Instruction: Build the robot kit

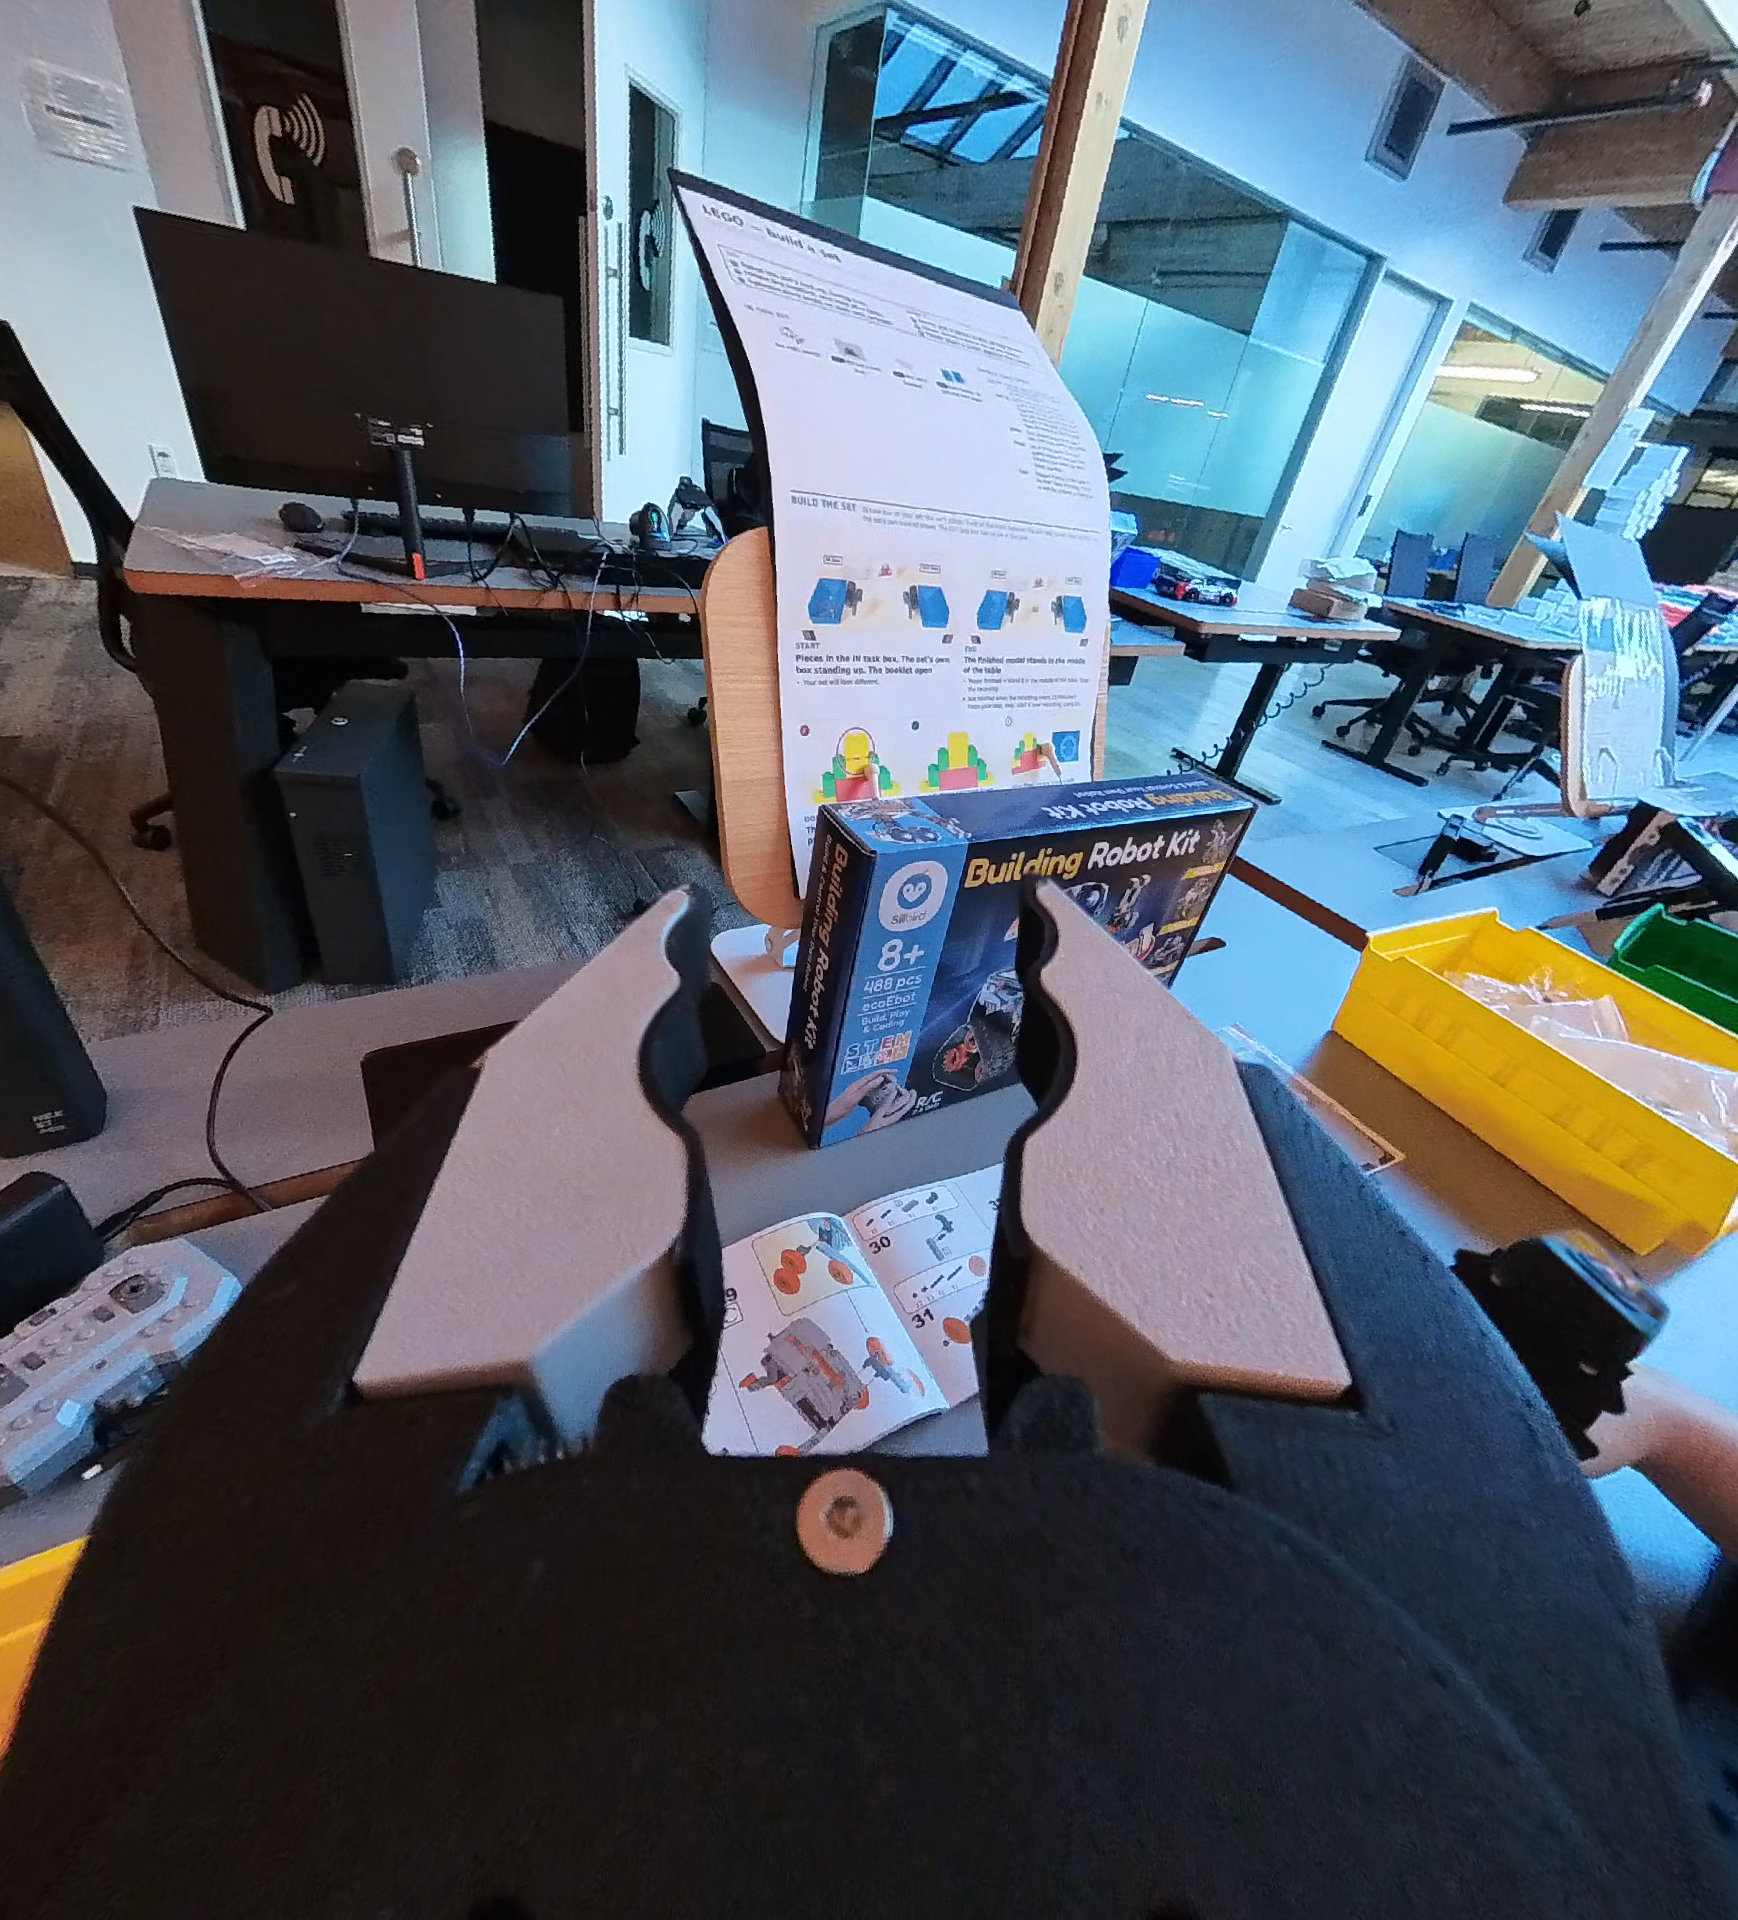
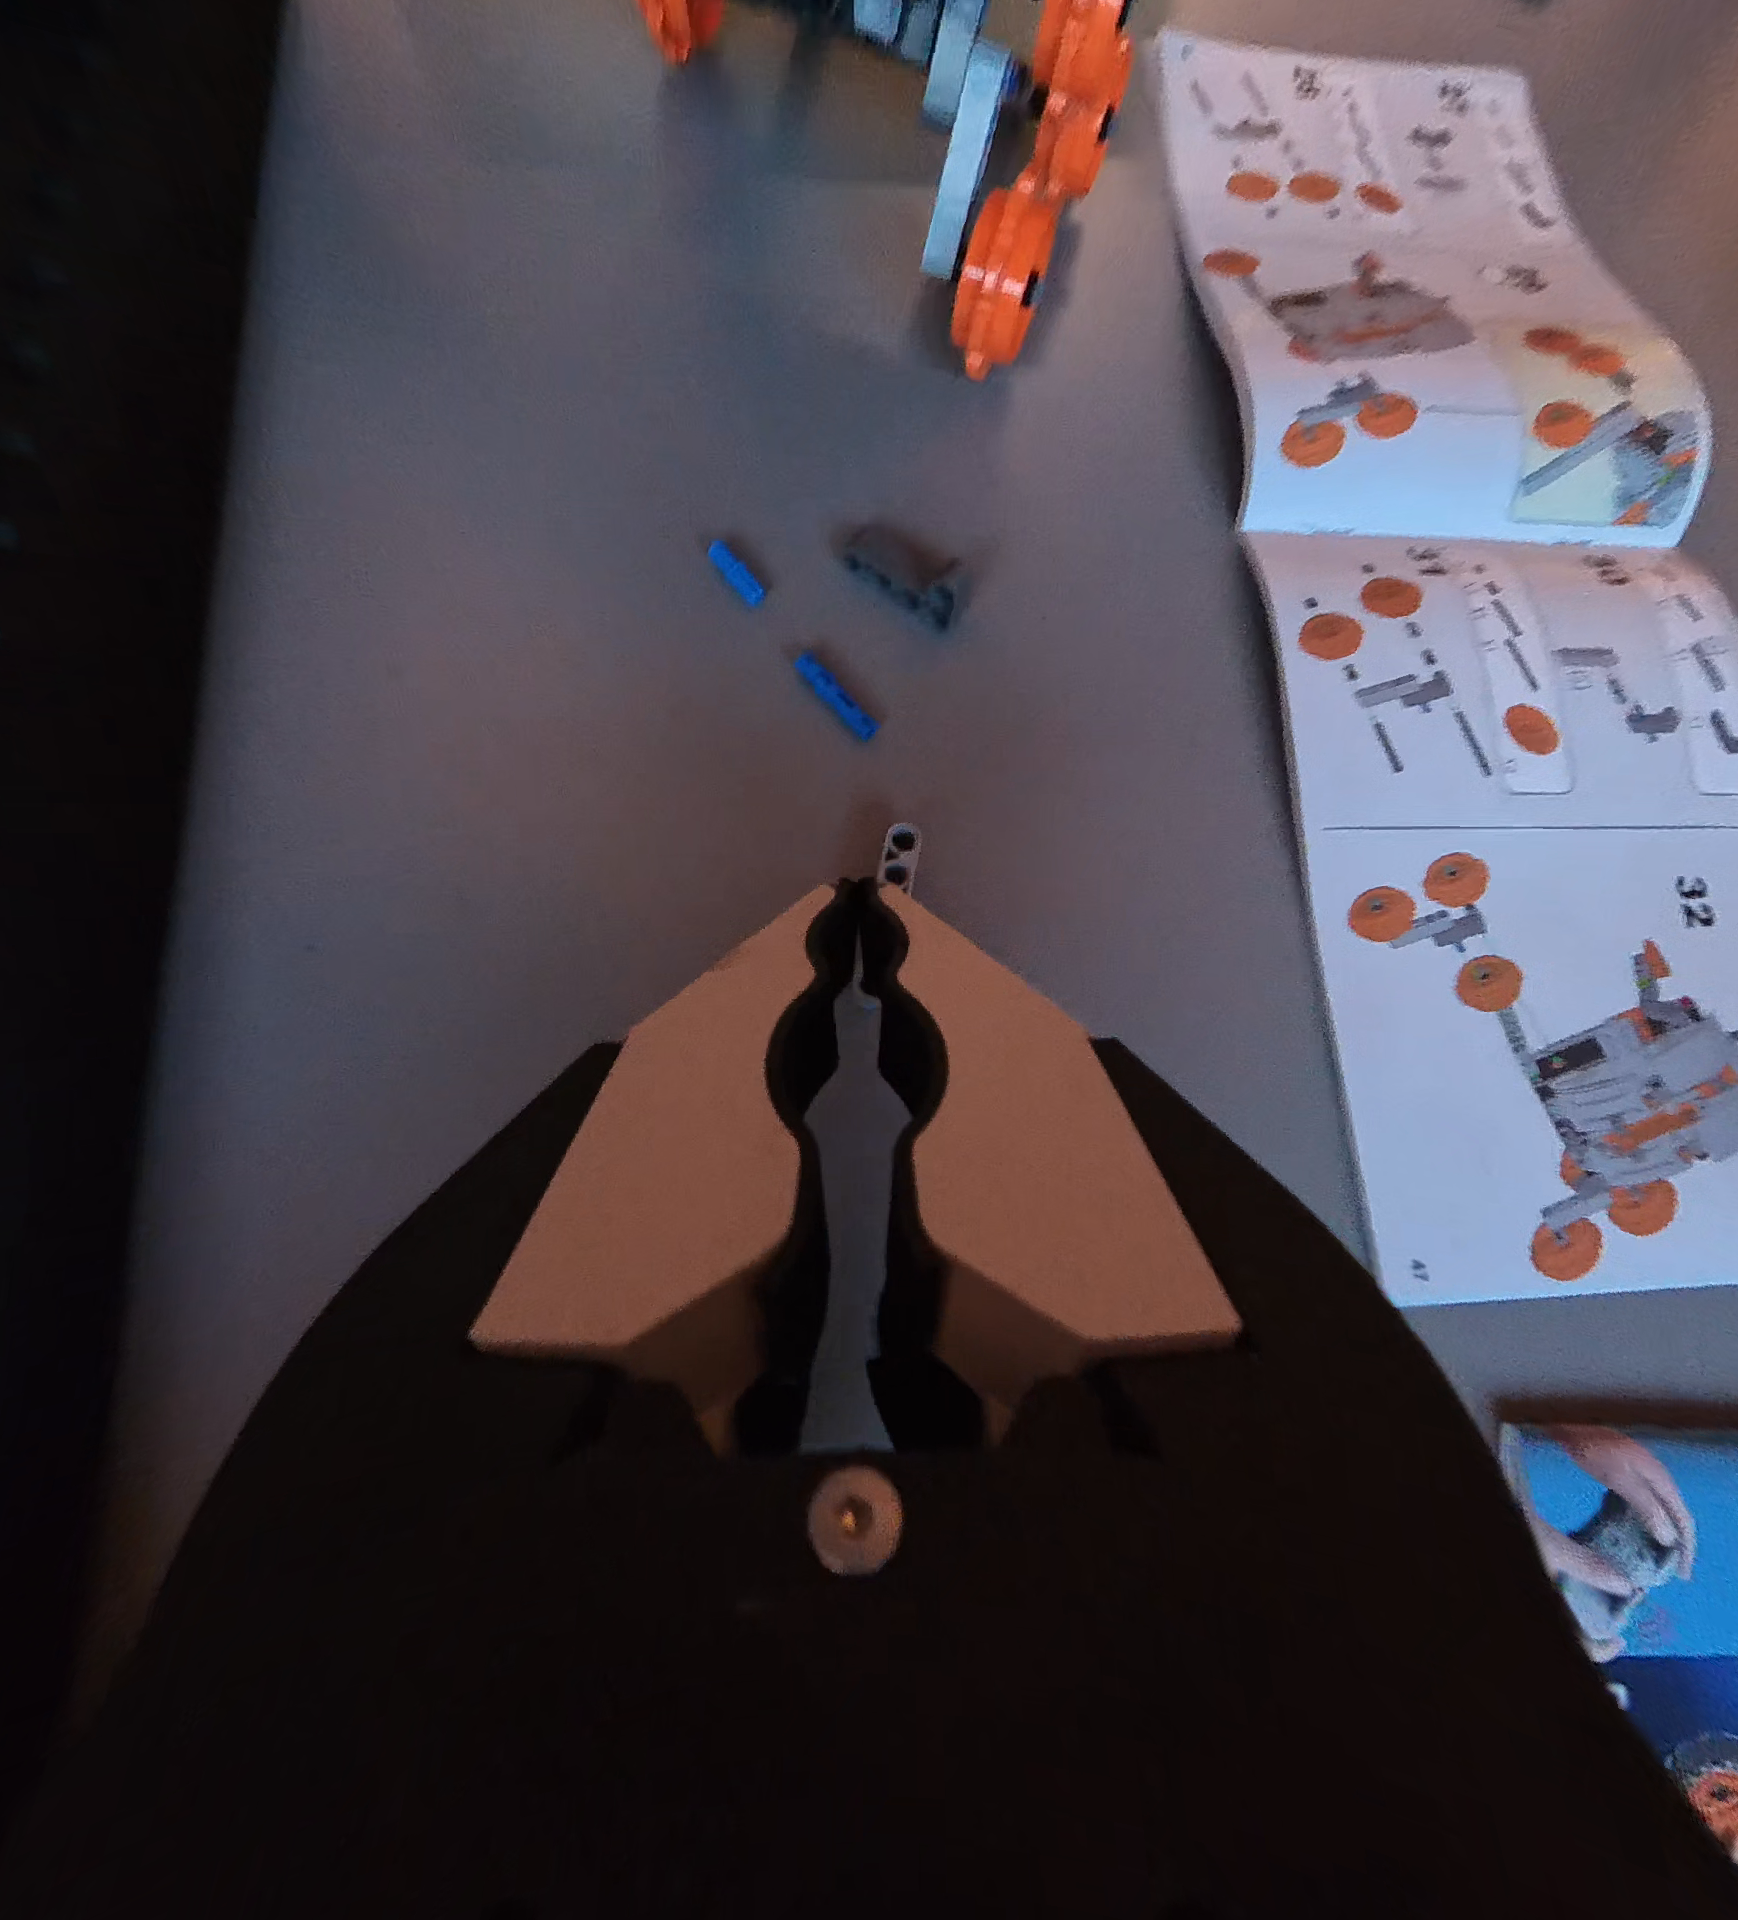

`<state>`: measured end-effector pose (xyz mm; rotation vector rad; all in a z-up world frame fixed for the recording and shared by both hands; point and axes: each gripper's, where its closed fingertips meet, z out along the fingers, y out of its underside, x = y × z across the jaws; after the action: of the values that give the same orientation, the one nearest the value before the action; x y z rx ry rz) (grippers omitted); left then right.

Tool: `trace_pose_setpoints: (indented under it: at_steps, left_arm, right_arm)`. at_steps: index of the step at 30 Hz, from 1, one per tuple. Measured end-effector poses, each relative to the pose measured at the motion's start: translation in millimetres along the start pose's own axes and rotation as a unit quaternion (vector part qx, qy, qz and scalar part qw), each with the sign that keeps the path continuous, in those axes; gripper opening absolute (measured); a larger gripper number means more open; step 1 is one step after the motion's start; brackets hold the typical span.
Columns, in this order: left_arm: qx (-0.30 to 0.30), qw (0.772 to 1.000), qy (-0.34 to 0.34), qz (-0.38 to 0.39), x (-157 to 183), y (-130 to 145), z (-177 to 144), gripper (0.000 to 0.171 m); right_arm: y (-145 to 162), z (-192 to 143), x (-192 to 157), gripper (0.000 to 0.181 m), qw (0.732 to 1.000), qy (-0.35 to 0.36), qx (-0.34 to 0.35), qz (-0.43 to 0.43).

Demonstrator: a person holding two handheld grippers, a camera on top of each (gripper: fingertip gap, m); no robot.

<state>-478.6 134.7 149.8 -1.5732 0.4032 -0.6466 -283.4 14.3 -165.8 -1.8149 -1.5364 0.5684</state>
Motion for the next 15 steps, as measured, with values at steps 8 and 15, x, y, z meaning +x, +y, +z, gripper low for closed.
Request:
trace_pose_setpoints:
  at_steps: [8,15]
  left_arm:
    - [0.01,1.0,-0.001,-0.004,-2.1,-4.0,-4.3,0.056]
    - [0.006,1.0,0.004,0.0,2.4,-3.0,-2.5,0.056]
  right_arm:
    - [6.0,5.2,2.5,0.0,1.0,0.009,-0.016,0.0]
    - [-51.5,8.3,9.5,0.0,0.988,0.097,0.115,-0.023]
